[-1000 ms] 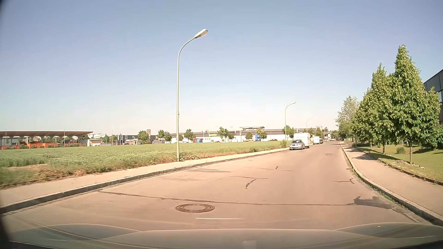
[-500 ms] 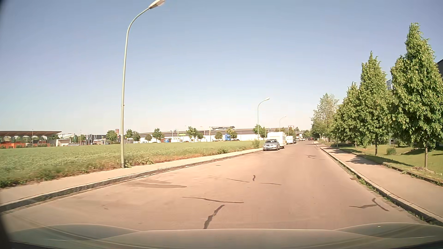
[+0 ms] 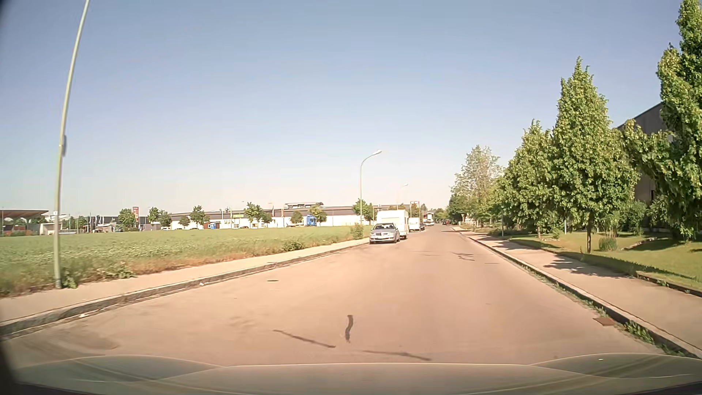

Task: Follow the waypoints while adhering to traffic rules and regulations

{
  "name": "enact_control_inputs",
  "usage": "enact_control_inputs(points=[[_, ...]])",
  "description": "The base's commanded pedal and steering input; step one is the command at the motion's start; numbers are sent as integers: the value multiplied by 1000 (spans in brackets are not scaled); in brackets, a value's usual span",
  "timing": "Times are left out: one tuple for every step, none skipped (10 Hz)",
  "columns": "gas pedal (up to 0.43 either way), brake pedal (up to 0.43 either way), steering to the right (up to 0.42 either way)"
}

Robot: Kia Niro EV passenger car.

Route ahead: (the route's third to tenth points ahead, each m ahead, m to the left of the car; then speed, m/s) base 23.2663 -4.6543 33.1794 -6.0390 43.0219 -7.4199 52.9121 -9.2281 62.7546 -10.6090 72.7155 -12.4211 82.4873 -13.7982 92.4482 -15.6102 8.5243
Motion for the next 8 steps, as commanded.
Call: enact_control_inputs(points=[[110,0,119],[110,0,119],[110,0,117],[110,0,106],[110,0,87],[110,0,69],[110,0,53],[110,0,42]])
